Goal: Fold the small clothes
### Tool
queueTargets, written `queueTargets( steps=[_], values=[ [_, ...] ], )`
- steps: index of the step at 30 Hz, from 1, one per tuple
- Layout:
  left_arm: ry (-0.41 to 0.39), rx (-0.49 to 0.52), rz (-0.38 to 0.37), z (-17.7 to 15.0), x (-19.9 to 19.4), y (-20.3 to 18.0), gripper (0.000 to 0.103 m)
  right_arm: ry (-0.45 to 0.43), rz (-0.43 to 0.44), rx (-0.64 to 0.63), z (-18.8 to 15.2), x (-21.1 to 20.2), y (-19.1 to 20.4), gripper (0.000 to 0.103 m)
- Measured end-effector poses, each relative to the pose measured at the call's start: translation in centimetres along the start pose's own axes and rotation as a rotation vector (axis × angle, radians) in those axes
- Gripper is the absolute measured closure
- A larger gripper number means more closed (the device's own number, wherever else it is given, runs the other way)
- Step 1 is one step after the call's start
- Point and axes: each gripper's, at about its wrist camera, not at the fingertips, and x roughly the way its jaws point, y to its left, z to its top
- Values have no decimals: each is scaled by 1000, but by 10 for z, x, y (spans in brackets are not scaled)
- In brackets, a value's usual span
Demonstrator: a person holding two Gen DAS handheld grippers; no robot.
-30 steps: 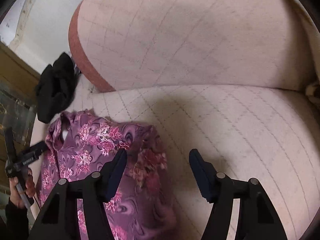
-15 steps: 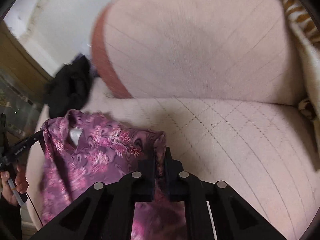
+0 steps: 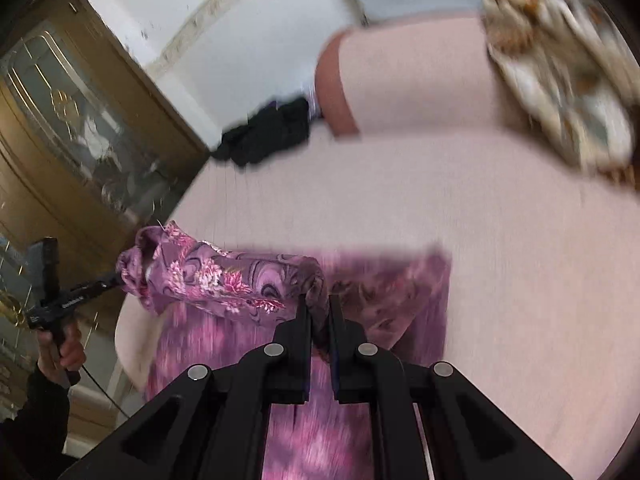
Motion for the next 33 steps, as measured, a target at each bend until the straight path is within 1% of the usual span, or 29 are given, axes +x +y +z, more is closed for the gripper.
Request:
queueTargets(
  steps=[2, 3, 4, 5, 6, 7, 8, 9, 11, 12, 13, 14, 15, 16, 17, 18, 19, 20, 22, 24, 26, 28, 30, 31, 33],
  values=[
    [75, -28, 14, -29, 20, 1, 98, 55, -31, 48, -44, 19, -8, 95],
    [98, -53, 27, -38, 30, 4, 98, 79, -32, 89, -59, 28, -14, 95],
    [109, -84, 20, -46, 32, 6, 98, 99, -21, 139, -75, 36, -21, 95],
    [114, -107, 2, -50, 31, 8, 98, 100, -33, 165, -87, 39, -25, 95],
    [114, -124, -4, -52, 28, 9, 98, 95, -36, 186, -93, 38, -28, 95],
    [99, -143, 3, -54, 21, 10, 97, 83, -17, 215, -95, 36, -31, 95],
    [90, -144, 7, -56, 16, 9, 97, 66, 13, 245, -100, 31, -33, 94],
    [92, -138, 9, -58, 14, 8, 97, 63, 13, 247, -102, 27, -33, 92],
    [121, -130, 0, -63, 9, 7, 91, 73, -65, 244, -106, 25, -33, 84],
    [126, -139, -8, -66, 3, 8, 90, 72, -69, 254, -105, 23, -36, 81],
    [108, -162, -29, -70, -7, 10, 86, 57, -51, 270, -105, 17, -35, 73],
    [91, -184, -45, -75, -15, 13, 75, 25, -18, 302, -110, 5, -35, 64],
    [75, -212, -61, -78, -24, 13, 67, 9, -4, 325, -113, -4, -34, 44],
    [59, -243, -76, -77, -29, 14, 48, -6, 10, 345, -116, -13, -32, 30],
    [44, -275, -90, -79, -33, 16, 39, -27, 31, 370, -121, -23, -30, 27],
    [34, -312, -106, -80, -33, 16, 39, -37, 48, 387, -127, -34, -30, 26],
    [43, -335, -122, -78, -31, 17, 39, -41, 75, 412, -131, -37, -30, 24],
    [57, -348, -136, -77, -26, 16, 39, -36, 102, 445, -133, -36, -31, 22],
    [97, -409, -175, -70, -11, 18, 39, -9, 147, 506, -137, -25, -32, 21],
    [137, -541, -217, -63, 6, 28, 39, 11, 167, 579, -138, -13, -38, 21],
    [155, -638, -251, -59, 17, 34, 39, 23, 214, 679, -135, 3, -47, 21],
    [180, -697, -228, -53, 26, 36, 39, 28, 242, 760, -130, 14, -57, 21],
    [187, -735, -222, -50, 32, 36, 39, 35, 234, 805, -125, 22, -61, 21],
    [199, -754, -200, -51, 37, 36, 39, 39, 232, 817, -122, 24, -62, 21],
    [244, -767, -130, -56, 47, 32, 39, 65, 203, 811, -116, 31, -59, 21]
  ],
)
